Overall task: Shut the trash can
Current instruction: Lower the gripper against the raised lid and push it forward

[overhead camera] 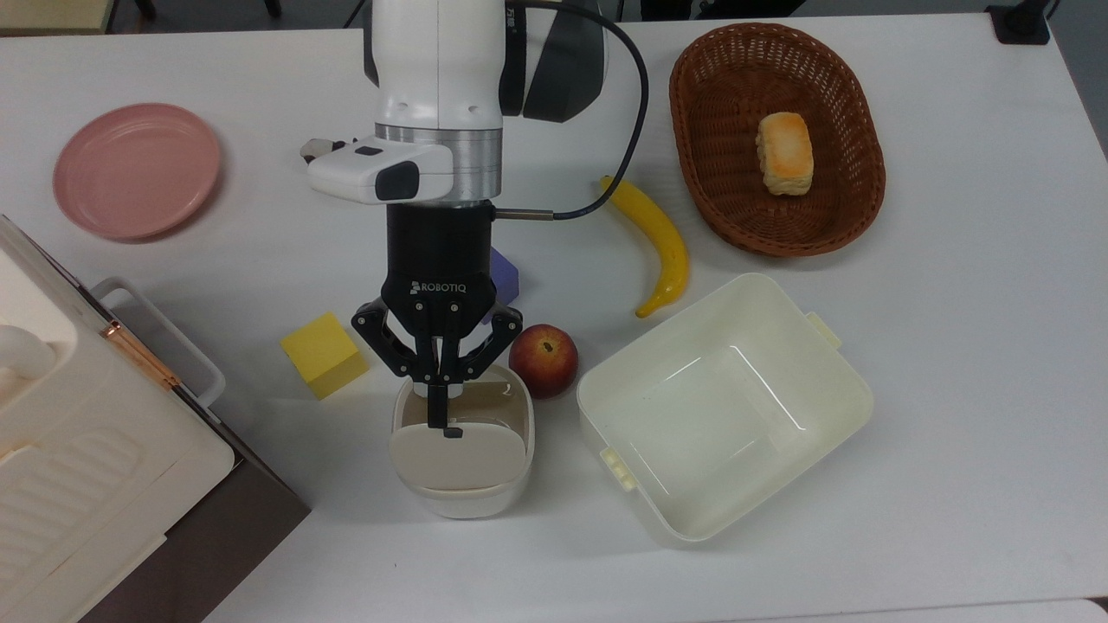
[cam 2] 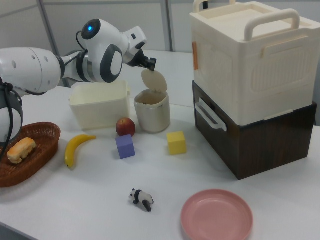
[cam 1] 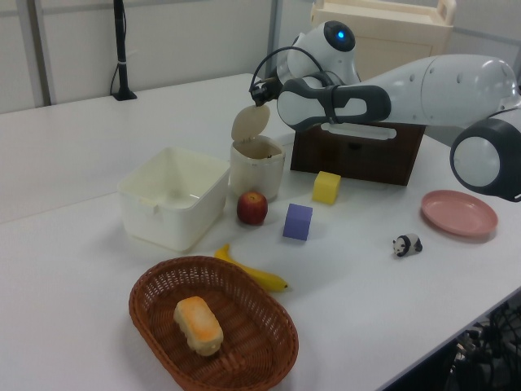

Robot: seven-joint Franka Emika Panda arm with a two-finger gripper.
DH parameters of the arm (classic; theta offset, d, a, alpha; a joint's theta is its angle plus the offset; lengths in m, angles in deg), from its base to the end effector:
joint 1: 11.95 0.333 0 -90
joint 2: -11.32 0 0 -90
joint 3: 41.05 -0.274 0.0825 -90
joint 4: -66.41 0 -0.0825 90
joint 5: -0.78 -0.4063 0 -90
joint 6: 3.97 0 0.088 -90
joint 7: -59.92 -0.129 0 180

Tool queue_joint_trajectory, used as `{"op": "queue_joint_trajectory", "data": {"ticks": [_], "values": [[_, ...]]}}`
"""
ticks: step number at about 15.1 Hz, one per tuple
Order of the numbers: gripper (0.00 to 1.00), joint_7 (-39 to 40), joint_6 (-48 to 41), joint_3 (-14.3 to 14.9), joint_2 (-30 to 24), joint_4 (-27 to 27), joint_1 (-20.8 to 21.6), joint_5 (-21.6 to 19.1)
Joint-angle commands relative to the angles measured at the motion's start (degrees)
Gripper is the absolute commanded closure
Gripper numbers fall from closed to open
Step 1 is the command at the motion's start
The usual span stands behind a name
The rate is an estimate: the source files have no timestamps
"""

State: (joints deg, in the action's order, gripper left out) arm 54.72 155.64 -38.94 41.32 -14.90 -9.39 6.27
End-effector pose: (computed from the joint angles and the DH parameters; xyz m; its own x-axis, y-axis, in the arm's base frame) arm 0.7716 0.0154 0.4381 0.6636 0.0213 0.7477 -0.0128 -0.9991 0.0398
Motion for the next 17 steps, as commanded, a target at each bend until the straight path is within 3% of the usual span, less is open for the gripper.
{"op": "queue_joint_trajectory", "data": {"ticks": [1, 7, 17], "values": [[1.00, 0.72, 0.96, -0.45, -2.40, -2.54, -0.28, 0.74], [1.00, 0.54, 0.96, -0.45, -2.67, -2.37, -0.28, 0.66], [1.00, 0.63, 1.14, -0.10, 2.33, 3.87, -0.19, 0.74]]}}
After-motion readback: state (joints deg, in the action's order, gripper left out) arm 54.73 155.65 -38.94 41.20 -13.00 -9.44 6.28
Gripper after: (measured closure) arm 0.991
